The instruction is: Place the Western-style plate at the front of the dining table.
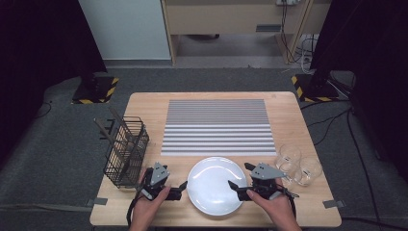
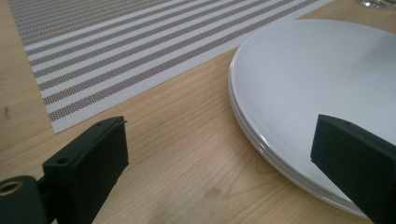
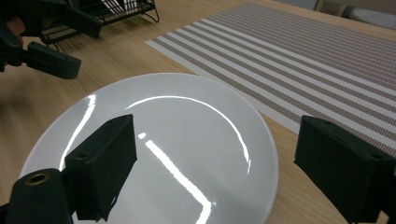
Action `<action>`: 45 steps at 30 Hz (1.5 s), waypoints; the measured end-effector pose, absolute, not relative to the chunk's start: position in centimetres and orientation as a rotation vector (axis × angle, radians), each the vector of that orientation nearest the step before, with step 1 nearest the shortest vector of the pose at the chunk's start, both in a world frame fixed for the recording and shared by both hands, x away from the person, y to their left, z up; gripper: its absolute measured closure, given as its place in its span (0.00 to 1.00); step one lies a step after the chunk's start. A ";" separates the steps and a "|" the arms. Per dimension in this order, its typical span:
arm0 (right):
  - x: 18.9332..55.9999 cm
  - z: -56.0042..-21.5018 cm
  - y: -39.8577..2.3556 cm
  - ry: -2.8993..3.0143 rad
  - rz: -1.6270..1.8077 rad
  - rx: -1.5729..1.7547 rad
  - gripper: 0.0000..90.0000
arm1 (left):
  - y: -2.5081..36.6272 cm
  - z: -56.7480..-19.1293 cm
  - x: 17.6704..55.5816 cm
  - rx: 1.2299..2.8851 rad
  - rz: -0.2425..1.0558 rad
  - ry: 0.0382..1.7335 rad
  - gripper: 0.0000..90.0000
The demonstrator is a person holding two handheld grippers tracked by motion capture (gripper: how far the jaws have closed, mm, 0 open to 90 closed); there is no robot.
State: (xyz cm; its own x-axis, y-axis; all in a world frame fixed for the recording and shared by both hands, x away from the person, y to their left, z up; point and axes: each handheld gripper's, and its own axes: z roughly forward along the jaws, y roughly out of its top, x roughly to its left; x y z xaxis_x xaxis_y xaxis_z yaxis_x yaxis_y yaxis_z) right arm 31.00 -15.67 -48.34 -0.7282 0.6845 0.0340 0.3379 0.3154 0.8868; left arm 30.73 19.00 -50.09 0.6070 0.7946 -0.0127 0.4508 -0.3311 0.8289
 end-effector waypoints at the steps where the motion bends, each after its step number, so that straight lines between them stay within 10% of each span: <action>1: 31.0 -48.3 -15.7 2.239 1.380 0.914 0.14 | 19.0 -50.1 30.7 1.978 0.508 0.986 0.04; 45: 26.7 -50.2 -16.6 2.416 1.062 0.818 0.14 | 17.6 -51.1 27.4 2.123 0.429 0.859 0.04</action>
State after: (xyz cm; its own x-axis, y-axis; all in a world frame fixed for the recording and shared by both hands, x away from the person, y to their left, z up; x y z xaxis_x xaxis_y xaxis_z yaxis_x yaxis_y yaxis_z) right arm 26.71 -16.65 -50.24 -0.7601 0.6414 -0.1039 0.3571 0.5460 0.7578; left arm 27.41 17.64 -51.12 0.7133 0.7007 0.0159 0.4334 -0.4588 0.7756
